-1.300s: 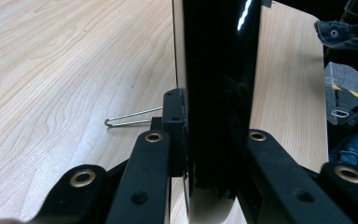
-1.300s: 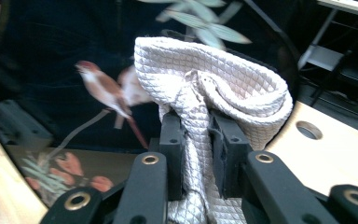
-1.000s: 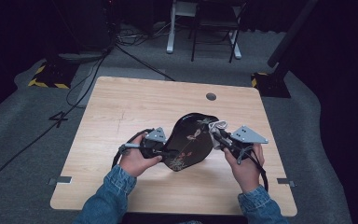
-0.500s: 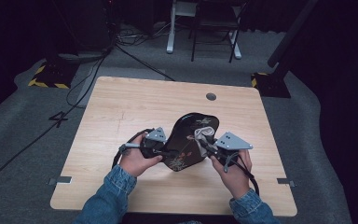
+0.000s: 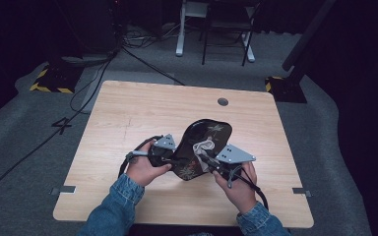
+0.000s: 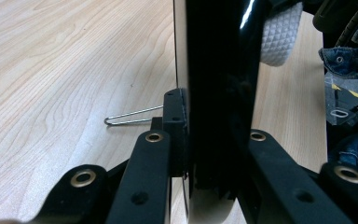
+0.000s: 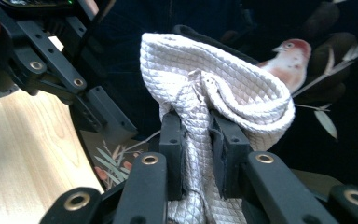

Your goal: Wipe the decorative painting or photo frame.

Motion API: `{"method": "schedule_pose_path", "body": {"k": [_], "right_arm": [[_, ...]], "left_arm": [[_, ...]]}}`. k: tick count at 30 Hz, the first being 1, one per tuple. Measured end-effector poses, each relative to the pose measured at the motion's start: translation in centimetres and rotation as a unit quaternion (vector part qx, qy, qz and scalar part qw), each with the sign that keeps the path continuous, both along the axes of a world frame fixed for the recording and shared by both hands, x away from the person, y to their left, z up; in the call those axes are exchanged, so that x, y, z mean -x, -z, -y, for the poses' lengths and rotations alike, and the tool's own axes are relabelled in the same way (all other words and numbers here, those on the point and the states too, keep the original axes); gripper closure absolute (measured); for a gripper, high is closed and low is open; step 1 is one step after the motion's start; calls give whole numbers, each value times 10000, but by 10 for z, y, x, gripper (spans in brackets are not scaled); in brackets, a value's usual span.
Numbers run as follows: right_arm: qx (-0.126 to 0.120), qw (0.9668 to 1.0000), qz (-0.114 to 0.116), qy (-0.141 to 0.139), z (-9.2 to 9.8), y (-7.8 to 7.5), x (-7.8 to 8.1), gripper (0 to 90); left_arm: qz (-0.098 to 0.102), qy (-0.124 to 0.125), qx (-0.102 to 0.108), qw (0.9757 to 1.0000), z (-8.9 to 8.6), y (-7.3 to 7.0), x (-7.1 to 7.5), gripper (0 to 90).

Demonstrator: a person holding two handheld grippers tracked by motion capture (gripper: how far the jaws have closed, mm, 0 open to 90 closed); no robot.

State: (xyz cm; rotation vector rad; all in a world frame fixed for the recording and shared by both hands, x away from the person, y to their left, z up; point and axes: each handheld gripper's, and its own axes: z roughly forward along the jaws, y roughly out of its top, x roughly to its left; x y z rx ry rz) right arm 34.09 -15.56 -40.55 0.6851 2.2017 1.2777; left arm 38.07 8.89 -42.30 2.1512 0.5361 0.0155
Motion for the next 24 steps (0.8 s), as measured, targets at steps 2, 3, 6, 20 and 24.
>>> {"method": "schedule_pose_path", "body": {"k": [2,3,6,20,24], "right_arm": [[68,9999,65,74,3,0,-1,760],[56,9999,61,104,6,1,-2,760],[24,9997,30,256,16,1,-6,760],[-83,9957,-63,919,53,1,-21,760],[-139,9945,-107,1032,58,1,-22,760]], "left_arm": [[0,-2,-1,10000,0,0,0,800],[-9,-4,5,10000,0,0,0,800],[14,-4,-5,10000,0,0,0,799],[5,-8,6,10000,0,0,0,798],[4,-3,7,10000,1,0,0,798]]}}
